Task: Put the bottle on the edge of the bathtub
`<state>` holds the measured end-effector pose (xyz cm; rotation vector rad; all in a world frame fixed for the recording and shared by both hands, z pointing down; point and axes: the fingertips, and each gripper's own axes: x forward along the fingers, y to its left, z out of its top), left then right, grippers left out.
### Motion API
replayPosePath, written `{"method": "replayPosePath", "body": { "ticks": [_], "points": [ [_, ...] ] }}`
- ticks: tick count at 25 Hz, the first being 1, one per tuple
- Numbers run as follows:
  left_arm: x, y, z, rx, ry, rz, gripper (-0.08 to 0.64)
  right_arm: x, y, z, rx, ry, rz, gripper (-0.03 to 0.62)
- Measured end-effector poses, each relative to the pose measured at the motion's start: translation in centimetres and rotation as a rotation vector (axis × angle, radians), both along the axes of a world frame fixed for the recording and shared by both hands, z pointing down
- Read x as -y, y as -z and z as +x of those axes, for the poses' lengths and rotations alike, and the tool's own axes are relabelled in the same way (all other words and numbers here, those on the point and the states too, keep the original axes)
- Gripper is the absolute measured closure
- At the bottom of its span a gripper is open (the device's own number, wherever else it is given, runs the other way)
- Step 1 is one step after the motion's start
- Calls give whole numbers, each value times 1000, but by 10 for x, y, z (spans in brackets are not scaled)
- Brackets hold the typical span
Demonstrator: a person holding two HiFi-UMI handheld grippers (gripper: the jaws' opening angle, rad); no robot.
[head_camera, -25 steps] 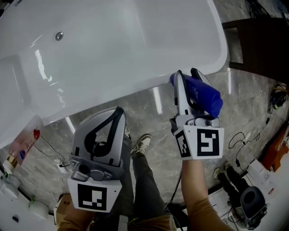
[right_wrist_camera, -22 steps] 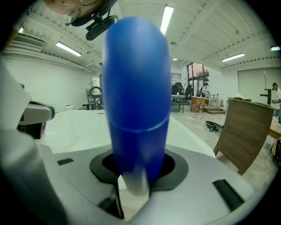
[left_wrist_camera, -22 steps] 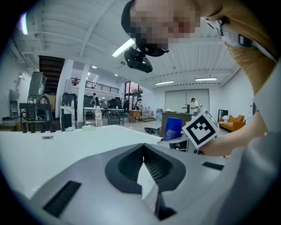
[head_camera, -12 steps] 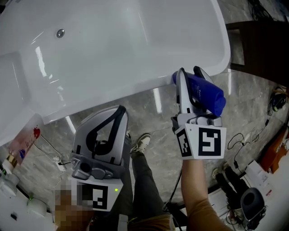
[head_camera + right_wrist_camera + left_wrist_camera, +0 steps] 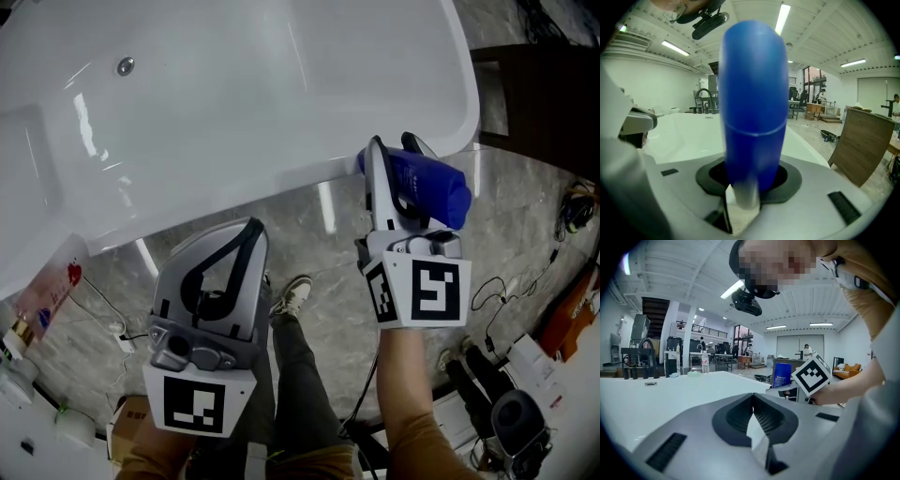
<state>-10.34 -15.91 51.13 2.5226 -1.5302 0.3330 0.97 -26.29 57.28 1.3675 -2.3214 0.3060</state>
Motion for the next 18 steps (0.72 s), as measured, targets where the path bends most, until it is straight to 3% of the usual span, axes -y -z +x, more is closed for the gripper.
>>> {"method": "replayPosePath", "body": {
  "ticks": [18],
  "points": [
    [2,-5,-1,6,4,-8,552,2,1,-6,-28,46,40,441]
  ]
}}
